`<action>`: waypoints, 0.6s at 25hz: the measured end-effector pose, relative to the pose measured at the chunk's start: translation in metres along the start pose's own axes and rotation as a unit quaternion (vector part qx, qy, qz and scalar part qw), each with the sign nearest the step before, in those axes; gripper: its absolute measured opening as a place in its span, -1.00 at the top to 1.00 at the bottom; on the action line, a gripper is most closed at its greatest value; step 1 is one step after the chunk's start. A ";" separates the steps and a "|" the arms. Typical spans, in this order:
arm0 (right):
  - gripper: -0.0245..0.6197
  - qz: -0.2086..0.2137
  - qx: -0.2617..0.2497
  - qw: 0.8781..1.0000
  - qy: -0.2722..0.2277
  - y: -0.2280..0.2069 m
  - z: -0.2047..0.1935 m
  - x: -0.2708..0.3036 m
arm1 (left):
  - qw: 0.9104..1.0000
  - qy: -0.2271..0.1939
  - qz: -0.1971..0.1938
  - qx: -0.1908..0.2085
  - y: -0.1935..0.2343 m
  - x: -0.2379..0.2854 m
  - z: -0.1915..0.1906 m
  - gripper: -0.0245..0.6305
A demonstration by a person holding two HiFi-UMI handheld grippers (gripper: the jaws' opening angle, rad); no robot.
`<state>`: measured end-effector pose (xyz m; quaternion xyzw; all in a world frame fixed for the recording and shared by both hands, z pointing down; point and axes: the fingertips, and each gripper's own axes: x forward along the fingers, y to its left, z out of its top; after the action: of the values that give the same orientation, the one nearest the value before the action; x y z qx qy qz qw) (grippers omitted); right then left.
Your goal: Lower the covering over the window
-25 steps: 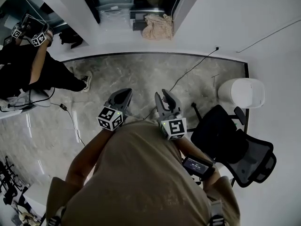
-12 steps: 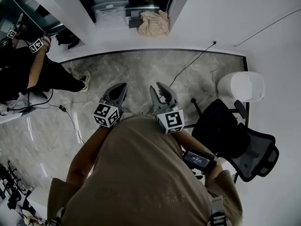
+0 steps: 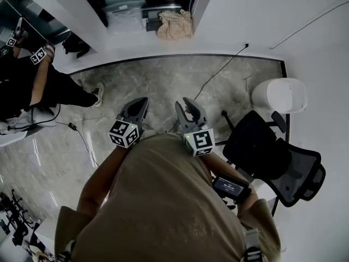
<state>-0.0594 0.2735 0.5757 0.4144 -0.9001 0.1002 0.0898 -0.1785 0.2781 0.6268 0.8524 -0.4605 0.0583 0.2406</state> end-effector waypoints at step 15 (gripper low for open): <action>0.60 -0.010 0.025 1.000 -0.008 -0.042 -0.012 -0.058 | 1.000 0.025 -0.006 0.012 -0.066 0.026 -0.021 0.88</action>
<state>0.0106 0.2925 0.5777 0.4259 -0.8939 0.1188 0.0735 -0.1077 0.2979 0.6300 0.8564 -0.4484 0.0838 0.2419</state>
